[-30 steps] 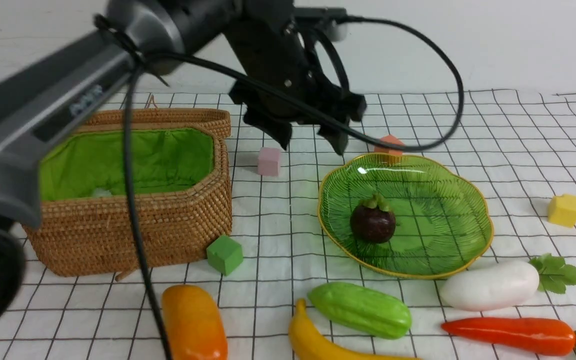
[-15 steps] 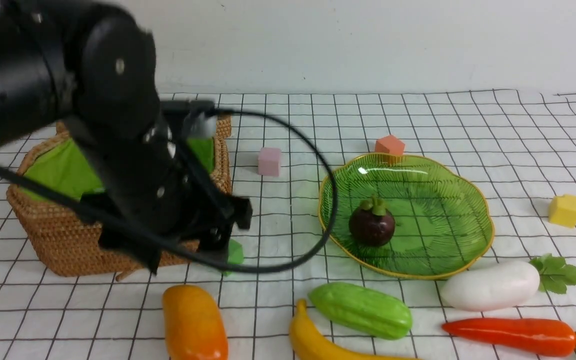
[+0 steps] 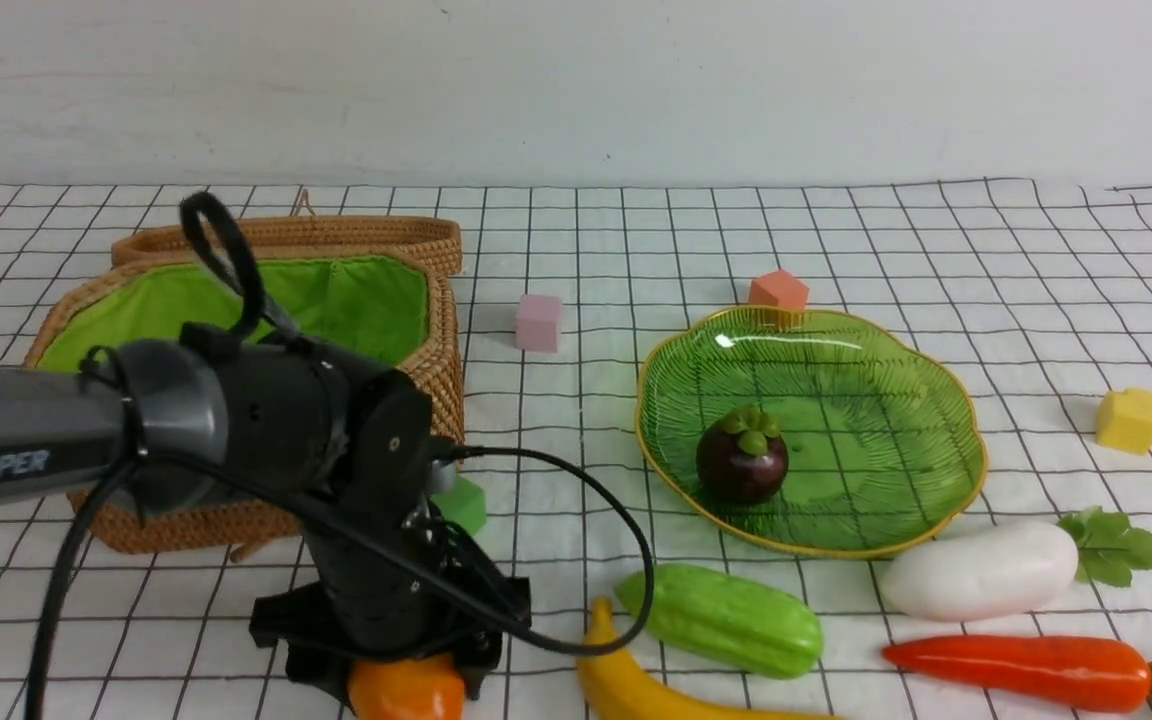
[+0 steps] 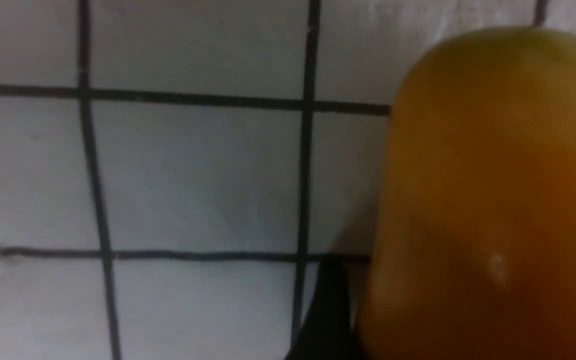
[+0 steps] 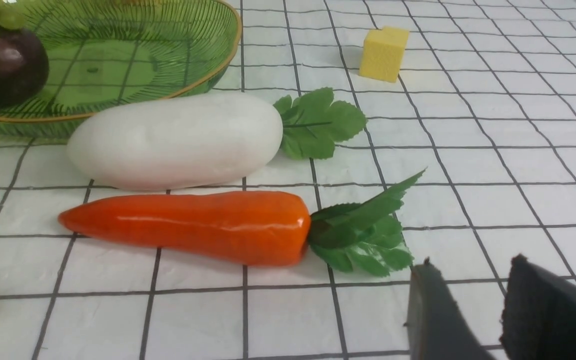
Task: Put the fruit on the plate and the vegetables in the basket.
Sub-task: Grab the mango with your left arm and place it on the right plate
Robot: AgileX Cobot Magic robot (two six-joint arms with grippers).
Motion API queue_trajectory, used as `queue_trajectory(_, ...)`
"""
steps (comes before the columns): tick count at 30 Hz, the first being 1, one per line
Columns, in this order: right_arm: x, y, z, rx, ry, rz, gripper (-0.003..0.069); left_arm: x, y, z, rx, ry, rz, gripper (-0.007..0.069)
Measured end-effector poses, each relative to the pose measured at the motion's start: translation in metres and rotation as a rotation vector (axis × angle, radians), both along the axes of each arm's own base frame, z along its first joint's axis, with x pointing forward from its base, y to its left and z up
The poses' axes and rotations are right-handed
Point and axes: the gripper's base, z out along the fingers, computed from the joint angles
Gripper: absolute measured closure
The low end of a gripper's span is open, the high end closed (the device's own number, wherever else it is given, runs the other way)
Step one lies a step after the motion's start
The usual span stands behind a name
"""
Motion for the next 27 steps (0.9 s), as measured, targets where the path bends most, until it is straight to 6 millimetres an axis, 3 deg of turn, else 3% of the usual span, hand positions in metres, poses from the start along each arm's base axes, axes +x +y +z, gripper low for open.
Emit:
queue_trajectory(6,0.000,0.000,0.000,0.000,0.000,0.000,0.0421,0.002,-0.008,0.019,-0.061,-0.007,-0.083,0.0048)
queue_trajectory(8,0.000,0.000,0.000,0.000,0.000,0.000,0.0421,0.008,-0.017,0.057,-0.149,-0.070,-0.129,0.0048)
queue_trajectory(9,0.000,0.000,0.000,0.000,0.000,0.000,0.0421,0.008,-0.018,0.060,-0.157,-0.078,-0.132,0.0048)
queue_trajectory(12,0.000,0.000,0.000,0.000,0.000,0.000,0.0421,0.023,-0.033,0.120,-0.293,-0.228,-0.177,0.0048)
queue_trajectory(15,0.000,0.000,0.000,0.000,0.000,0.000,0.0421,0.043,-0.046,0.156,-0.361,-0.345,-0.197,0.0048)
queue_trajectory(18,0.000,0.000,0.000,0.000,0.000,0.000,0.0421,0.071,-0.069,0.179,-0.415,-0.449,-0.218,0.0048)
queue_trajectory(20,0.000,0.000,0.000,0.000,-0.001,0.000,0.0421,0.087,-0.084,0.176,-0.428,-0.471,-0.230,0.0048)
queue_trajectory(24,0.000,0.000,0.000,0.000,-0.001,0.000,0.0421,0.119,-0.131,0.138,-0.443,-0.466,-0.273,0.0048)
queue_trajectory(27,0.000,0.000,0.000,0.000,-0.001,0.000,0.0421,0.127,-0.154,0.111,-0.438,-0.451,-0.307,0.0048)
